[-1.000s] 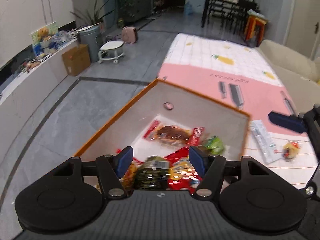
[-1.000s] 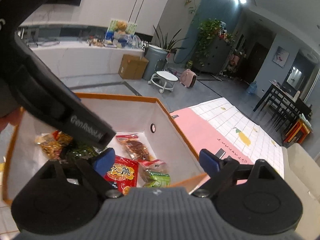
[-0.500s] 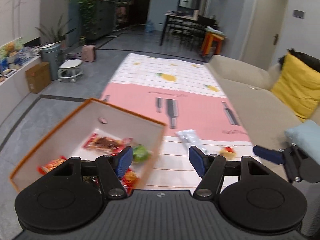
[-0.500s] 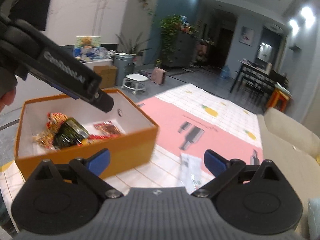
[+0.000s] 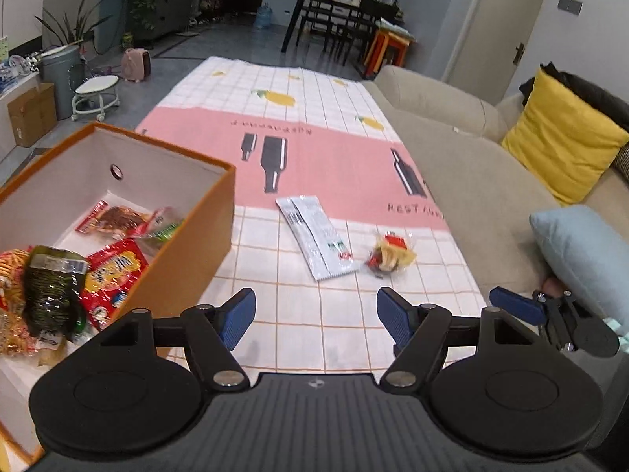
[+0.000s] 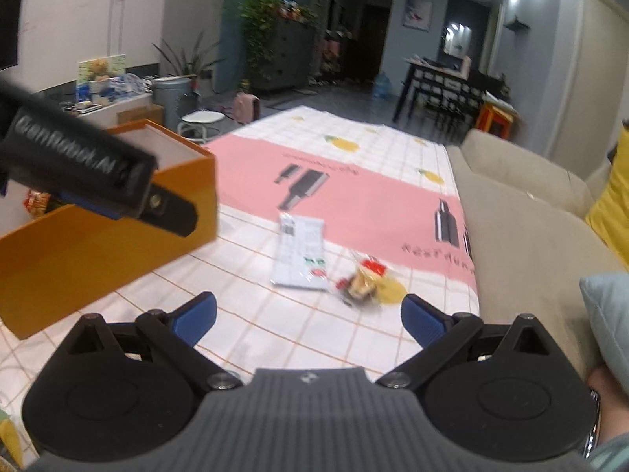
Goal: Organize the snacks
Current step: 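Withdraw both tools from the box toward the last packets, then reach the left tool to the white strip packet while the right tool reaches the small red-labelled bag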
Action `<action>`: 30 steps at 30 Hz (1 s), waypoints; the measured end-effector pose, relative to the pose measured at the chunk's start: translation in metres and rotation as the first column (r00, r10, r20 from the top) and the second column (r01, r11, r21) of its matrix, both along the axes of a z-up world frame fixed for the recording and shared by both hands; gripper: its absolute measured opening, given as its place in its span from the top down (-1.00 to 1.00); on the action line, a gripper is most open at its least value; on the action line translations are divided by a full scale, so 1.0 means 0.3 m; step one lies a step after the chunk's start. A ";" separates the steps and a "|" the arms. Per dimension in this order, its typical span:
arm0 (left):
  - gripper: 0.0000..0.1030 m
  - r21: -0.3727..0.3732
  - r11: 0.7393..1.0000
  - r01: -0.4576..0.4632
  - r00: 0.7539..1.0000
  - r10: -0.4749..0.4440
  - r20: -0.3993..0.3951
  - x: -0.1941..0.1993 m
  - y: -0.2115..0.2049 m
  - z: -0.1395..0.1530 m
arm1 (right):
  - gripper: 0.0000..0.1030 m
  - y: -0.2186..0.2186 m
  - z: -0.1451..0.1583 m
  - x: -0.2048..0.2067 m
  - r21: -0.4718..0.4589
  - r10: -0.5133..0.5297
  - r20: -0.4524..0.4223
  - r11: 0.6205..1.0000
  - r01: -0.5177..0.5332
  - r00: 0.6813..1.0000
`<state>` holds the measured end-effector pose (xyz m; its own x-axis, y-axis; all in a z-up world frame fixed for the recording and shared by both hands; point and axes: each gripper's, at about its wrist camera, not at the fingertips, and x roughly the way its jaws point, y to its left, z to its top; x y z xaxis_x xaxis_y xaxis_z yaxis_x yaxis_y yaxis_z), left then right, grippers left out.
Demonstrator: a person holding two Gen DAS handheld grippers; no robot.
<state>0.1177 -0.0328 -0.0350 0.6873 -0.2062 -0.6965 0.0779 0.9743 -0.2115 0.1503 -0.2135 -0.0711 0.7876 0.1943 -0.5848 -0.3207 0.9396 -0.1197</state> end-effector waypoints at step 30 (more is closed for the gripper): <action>-0.57 -0.013 1.000 0.014 0.991 -0.016 -0.130 0.468 -0.116 -0.225 | -0.54 -0.104 -0.197 0.468 0.048 -0.114 -0.089 0.992 0.118 0.990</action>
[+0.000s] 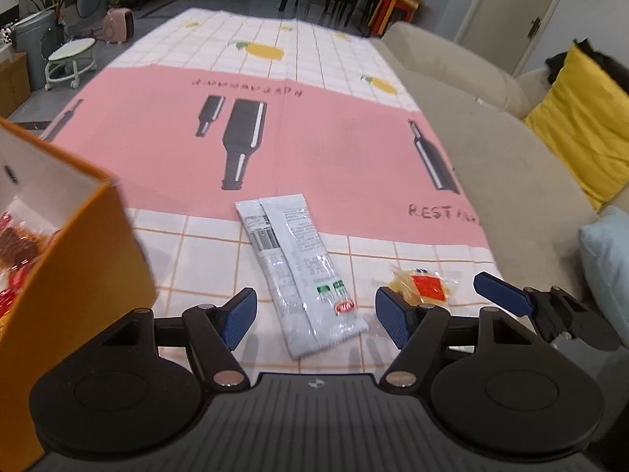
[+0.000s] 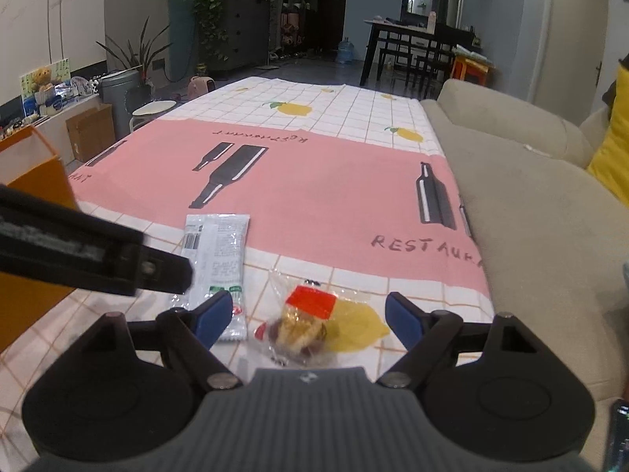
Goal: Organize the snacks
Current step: 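Reach the left tool to the white strip packet while the right tool reaches the small red-labelled bag, then grasp the white strip packet with the left tool while the right tool grasps the red-labelled bag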
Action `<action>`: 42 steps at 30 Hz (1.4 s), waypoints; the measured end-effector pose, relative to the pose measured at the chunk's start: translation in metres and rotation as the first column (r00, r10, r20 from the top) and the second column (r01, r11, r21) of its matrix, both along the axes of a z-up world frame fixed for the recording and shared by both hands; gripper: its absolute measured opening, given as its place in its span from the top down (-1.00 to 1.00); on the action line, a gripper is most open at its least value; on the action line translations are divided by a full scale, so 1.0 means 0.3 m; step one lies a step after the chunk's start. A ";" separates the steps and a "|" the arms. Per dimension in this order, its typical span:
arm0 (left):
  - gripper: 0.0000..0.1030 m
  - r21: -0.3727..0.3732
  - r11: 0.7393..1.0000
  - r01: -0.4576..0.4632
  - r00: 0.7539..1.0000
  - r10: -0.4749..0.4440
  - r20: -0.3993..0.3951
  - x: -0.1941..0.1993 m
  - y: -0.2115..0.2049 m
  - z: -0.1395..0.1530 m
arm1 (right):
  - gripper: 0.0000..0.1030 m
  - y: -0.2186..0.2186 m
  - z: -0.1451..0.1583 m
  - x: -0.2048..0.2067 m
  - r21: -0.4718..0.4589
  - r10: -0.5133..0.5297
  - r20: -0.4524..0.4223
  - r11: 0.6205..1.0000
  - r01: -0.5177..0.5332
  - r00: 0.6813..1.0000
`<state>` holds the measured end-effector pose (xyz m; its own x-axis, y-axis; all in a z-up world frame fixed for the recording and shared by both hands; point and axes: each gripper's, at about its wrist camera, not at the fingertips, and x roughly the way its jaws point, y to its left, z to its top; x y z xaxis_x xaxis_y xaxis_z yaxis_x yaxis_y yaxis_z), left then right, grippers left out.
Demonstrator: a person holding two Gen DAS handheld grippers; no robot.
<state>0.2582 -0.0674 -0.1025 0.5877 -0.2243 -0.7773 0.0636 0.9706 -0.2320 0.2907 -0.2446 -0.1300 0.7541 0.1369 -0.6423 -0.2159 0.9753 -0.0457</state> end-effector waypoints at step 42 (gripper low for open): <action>-0.18 0.129 0.968 0.215 0.972 -0.199 -0.122 -0.376 0.022 -0.092 | 0.33 -0.019 -0.016 -0.322 0.088 0.037 -0.228 0.996 -0.017 0.973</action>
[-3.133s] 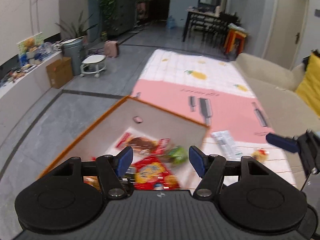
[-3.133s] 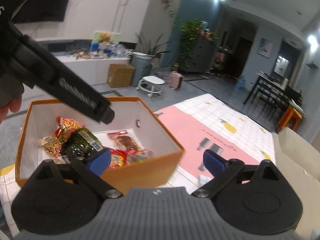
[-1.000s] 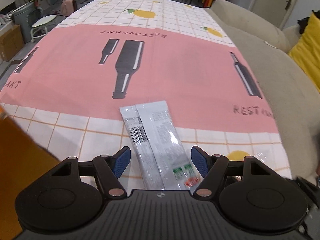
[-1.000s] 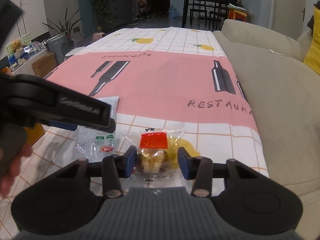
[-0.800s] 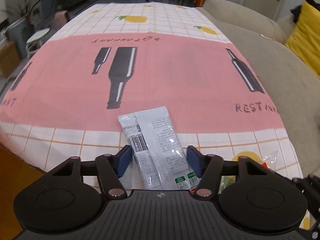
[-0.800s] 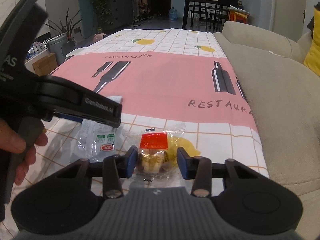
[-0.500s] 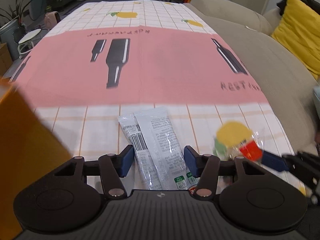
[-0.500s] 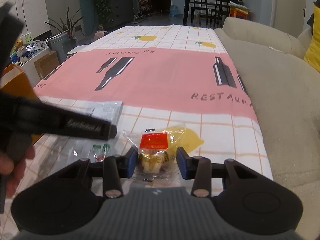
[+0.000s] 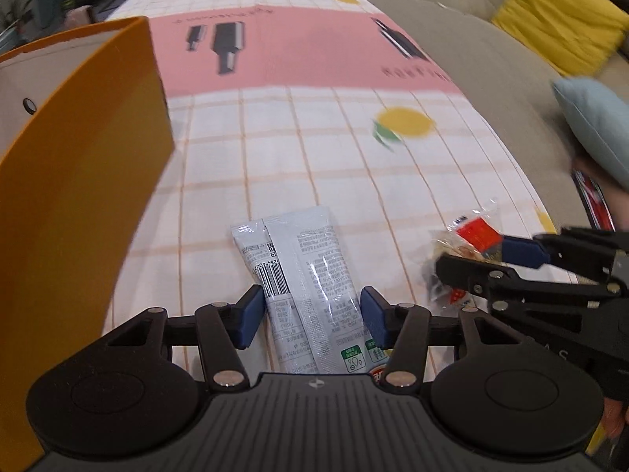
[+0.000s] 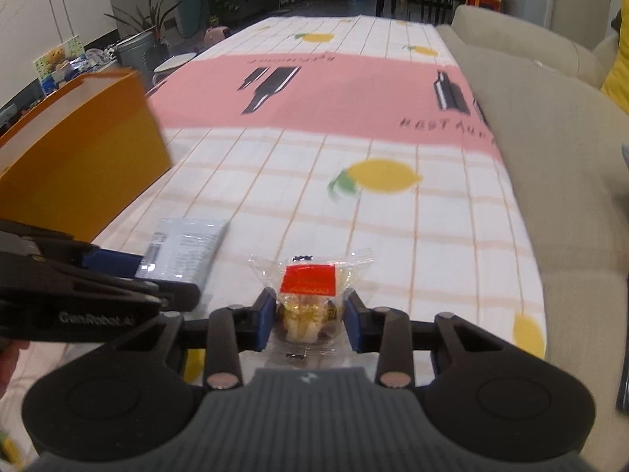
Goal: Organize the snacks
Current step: 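Grasp the white strip packet with the left tool while the right tool grasps the red-labelled bag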
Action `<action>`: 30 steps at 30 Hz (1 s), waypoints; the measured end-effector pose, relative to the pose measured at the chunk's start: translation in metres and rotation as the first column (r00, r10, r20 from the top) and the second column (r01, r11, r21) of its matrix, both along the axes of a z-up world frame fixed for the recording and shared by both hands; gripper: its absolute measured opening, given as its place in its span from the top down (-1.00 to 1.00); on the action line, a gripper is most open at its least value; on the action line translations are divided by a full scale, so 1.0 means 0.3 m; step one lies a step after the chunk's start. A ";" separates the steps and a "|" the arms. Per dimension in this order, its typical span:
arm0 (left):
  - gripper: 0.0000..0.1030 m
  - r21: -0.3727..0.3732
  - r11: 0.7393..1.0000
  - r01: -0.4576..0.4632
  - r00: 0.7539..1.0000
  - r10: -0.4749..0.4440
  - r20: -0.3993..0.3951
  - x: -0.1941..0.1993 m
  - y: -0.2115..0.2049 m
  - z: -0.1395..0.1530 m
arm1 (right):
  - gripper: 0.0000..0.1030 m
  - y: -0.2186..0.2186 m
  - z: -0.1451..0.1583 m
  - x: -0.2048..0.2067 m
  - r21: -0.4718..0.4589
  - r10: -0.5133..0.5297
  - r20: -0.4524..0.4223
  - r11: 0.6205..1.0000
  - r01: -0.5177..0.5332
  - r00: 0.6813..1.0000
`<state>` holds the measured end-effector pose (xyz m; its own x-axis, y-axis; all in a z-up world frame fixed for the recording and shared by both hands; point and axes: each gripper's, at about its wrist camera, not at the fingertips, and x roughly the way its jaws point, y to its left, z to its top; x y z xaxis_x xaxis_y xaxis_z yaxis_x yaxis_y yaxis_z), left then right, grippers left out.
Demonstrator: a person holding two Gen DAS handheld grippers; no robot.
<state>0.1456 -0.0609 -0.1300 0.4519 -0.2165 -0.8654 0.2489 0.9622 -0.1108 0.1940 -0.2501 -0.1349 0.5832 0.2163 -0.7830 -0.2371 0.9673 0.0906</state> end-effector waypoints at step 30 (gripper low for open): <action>-0.58 0.104 0.993 -0.060 0.996 0.065 -0.054 -0.216 -0.021 -0.014 | 0.25 0.035 -0.009 -0.232 -0.088 0.010 -0.069 0.996 -0.016 0.998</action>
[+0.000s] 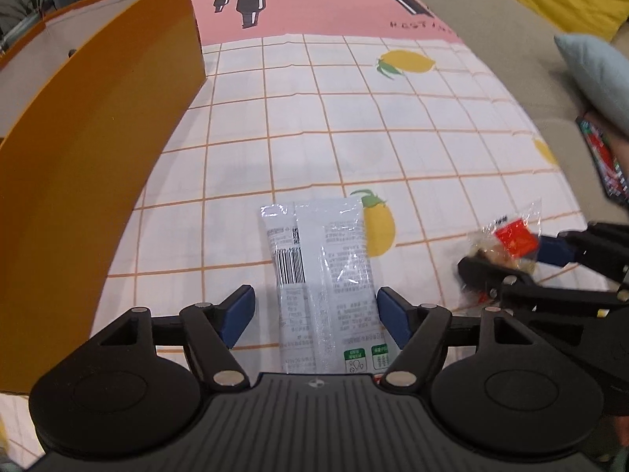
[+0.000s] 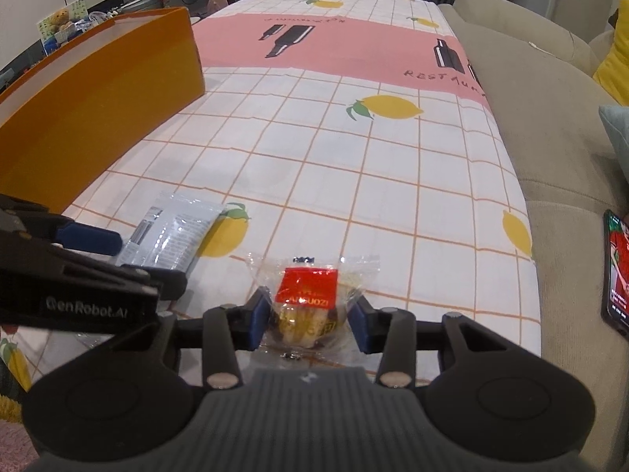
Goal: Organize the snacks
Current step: 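Grasp the white strip packet with the left tool while the right tool grasps the red-labelled bag, then lift both packets with both tools and carry them over the box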
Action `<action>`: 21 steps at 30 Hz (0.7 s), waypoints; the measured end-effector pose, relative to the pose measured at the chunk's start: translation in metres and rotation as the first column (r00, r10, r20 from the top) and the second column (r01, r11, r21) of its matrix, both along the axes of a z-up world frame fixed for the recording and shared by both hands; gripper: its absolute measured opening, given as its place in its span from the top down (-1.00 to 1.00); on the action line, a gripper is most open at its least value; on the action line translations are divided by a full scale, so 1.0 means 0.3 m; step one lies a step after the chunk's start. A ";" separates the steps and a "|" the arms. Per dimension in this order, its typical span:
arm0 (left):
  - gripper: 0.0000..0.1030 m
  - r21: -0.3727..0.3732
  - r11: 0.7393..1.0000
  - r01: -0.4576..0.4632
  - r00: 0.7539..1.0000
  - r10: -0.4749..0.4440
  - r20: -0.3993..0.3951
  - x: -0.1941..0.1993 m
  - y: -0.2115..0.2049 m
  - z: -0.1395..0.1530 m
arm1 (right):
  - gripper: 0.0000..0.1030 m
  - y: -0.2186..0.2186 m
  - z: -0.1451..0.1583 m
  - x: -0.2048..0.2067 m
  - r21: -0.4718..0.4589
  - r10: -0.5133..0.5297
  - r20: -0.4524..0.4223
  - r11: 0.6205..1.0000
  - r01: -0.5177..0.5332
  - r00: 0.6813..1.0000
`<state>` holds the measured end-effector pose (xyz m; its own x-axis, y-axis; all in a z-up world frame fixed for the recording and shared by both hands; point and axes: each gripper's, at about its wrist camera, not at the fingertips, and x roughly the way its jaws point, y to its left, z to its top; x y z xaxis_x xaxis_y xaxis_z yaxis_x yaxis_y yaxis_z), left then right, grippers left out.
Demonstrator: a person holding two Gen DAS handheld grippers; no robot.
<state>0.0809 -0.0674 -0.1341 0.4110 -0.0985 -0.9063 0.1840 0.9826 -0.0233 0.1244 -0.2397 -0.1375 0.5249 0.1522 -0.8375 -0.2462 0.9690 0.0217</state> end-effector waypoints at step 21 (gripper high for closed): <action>-0.06 -0.125 0.990 -0.059 0.991 0.073 0.110 -0.005 0.091 0.147 | 0.33 0.021 0.079 -0.006 -0.018 0.020 0.104 1.000 -0.018 0.994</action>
